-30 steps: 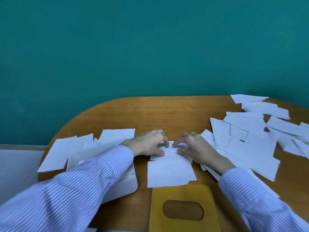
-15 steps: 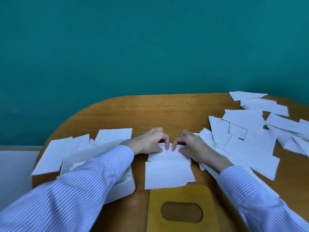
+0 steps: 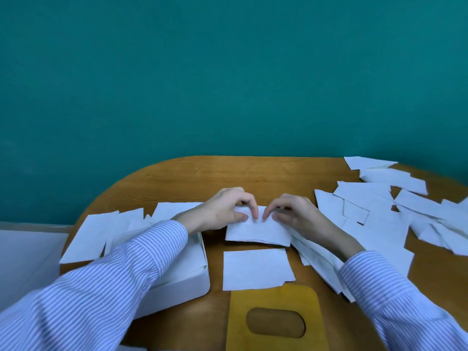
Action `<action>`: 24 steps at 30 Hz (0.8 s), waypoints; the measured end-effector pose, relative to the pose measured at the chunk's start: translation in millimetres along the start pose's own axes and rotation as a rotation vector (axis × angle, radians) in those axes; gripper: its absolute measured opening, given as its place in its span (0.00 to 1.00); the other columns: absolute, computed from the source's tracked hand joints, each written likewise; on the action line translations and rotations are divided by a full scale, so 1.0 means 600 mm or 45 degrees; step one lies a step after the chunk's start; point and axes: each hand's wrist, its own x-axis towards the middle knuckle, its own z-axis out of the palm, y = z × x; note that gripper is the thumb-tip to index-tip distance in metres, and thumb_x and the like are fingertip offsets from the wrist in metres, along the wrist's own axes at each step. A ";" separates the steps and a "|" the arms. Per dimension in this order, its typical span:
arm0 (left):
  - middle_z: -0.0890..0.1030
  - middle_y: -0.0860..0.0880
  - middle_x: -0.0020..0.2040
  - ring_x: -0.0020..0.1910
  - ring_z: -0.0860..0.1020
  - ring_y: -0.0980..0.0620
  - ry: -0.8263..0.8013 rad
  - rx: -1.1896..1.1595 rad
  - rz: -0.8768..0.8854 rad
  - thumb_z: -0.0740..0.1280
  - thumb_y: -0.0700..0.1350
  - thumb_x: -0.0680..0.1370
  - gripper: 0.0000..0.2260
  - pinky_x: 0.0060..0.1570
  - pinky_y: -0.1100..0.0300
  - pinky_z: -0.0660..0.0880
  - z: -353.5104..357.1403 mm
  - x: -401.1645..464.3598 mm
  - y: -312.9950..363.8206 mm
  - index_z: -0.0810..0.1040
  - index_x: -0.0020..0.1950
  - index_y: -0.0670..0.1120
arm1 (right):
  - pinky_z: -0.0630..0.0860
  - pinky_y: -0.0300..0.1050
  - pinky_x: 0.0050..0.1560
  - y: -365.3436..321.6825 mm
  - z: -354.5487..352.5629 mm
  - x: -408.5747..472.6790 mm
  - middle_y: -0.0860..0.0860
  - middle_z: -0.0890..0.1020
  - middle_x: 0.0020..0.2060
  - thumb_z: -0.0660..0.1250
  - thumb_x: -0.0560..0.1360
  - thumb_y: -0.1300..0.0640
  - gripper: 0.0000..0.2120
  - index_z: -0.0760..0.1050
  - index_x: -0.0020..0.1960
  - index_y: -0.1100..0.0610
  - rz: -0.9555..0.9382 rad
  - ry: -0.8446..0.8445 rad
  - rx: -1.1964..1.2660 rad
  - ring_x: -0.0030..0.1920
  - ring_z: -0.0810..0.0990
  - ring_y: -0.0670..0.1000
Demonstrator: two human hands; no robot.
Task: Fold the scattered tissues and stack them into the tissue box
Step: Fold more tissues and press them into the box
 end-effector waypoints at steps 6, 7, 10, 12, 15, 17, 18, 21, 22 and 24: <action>0.77 0.58 0.50 0.53 0.74 0.62 0.199 -0.069 0.033 0.70 0.42 0.77 0.12 0.49 0.65 0.67 -0.051 -0.066 0.006 0.82 0.48 0.62 | 0.71 0.30 0.47 -0.082 -0.028 0.001 0.41 0.82 0.47 0.66 0.79 0.62 0.12 0.83 0.48 0.46 -0.073 0.096 0.139 0.49 0.78 0.36; 0.77 0.59 0.49 0.52 0.74 0.64 0.228 -0.072 0.033 0.70 0.42 0.77 0.12 0.47 0.68 0.66 -0.060 -0.081 0.006 0.83 0.49 0.61 | 0.70 0.27 0.45 -0.097 -0.029 0.003 0.40 0.82 0.46 0.67 0.79 0.62 0.11 0.83 0.48 0.48 -0.091 0.098 0.161 0.47 0.77 0.34; 0.77 0.60 0.46 0.46 0.73 0.69 0.309 -0.059 0.032 0.71 0.40 0.77 0.11 0.43 0.73 0.65 -0.086 -0.128 0.002 0.84 0.52 0.57 | 0.70 0.26 0.46 -0.136 -0.019 0.014 0.37 0.83 0.47 0.67 0.79 0.61 0.11 0.83 0.50 0.47 -0.155 0.047 0.185 0.49 0.78 0.34; 0.78 0.61 0.45 0.44 0.73 0.68 0.358 -0.063 0.008 0.72 0.40 0.77 0.11 0.42 0.72 0.65 -0.098 -0.160 -0.008 0.84 0.53 0.56 | 0.71 0.29 0.50 -0.157 -0.004 0.027 0.37 0.84 0.49 0.67 0.79 0.60 0.11 0.83 0.51 0.45 -0.182 -0.002 0.176 0.53 0.79 0.36; 0.78 0.67 0.44 0.41 0.73 0.65 0.397 -0.066 -0.053 0.73 0.42 0.76 0.11 0.40 0.70 0.66 -0.106 -0.205 -0.035 0.84 0.53 0.59 | 0.74 0.35 0.54 -0.184 0.020 0.044 0.36 0.84 0.51 0.67 0.78 0.60 0.12 0.83 0.52 0.44 -0.217 -0.056 0.183 0.55 0.79 0.37; 0.77 0.67 0.45 0.38 0.72 0.61 0.418 -0.058 -0.095 0.73 0.44 0.76 0.11 0.39 0.69 0.67 -0.108 -0.231 -0.053 0.84 0.53 0.60 | 0.76 0.40 0.56 -0.199 0.037 0.053 0.36 0.84 0.51 0.68 0.78 0.60 0.12 0.83 0.53 0.44 -0.240 -0.095 0.195 0.55 0.79 0.39; 0.77 0.67 0.45 0.37 0.72 0.59 0.431 -0.060 -0.114 0.73 0.45 0.76 0.11 0.38 0.68 0.67 -0.109 -0.243 -0.061 0.84 0.53 0.61 | 0.76 0.42 0.57 -0.204 0.046 0.058 0.36 0.84 0.51 0.68 0.78 0.60 0.12 0.83 0.53 0.44 -0.239 -0.116 0.202 0.55 0.80 0.40; 0.78 0.63 0.45 0.33 0.70 0.57 0.471 -0.120 -0.183 0.74 0.44 0.76 0.11 0.37 0.68 0.68 -0.111 -0.275 -0.083 0.84 0.51 0.61 | 0.76 0.44 0.56 -0.215 0.074 0.070 0.37 0.84 0.51 0.68 0.78 0.61 0.13 0.83 0.52 0.43 -0.228 -0.173 0.217 0.53 0.80 0.42; 0.78 0.60 0.45 0.33 0.71 0.58 0.478 -0.143 -0.206 0.74 0.44 0.76 0.11 0.37 0.68 0.68 -0.111 -0.285 -0.089 0.84 0.51 0.61 | 0.76 0.44 0.55 -0.219 0.085 0.073 0.38 0.84 0.51 0.68 0.78 0.61 0.13 0.83 0.51 0.43 -0.225 -0.186 0.218 0.53 0.81 0.42; 0.78 0.58 0.46 0.31 0.71 0.59 0.477 -0.166 -0.248 0.73 0.43 0.77 0.11 0.37 0.69 0.68 -0.107 -0.301 -0.103 0.84 0.51 0.60 | 0.75 0.38 0.50 -0.224 0.107 0.080 0.37 0.84 0.51 0.68 0.78 0.61 0.13 0.83 0.51 0.44 -0.213 -0.216 0.216 0.48 0.80 0.40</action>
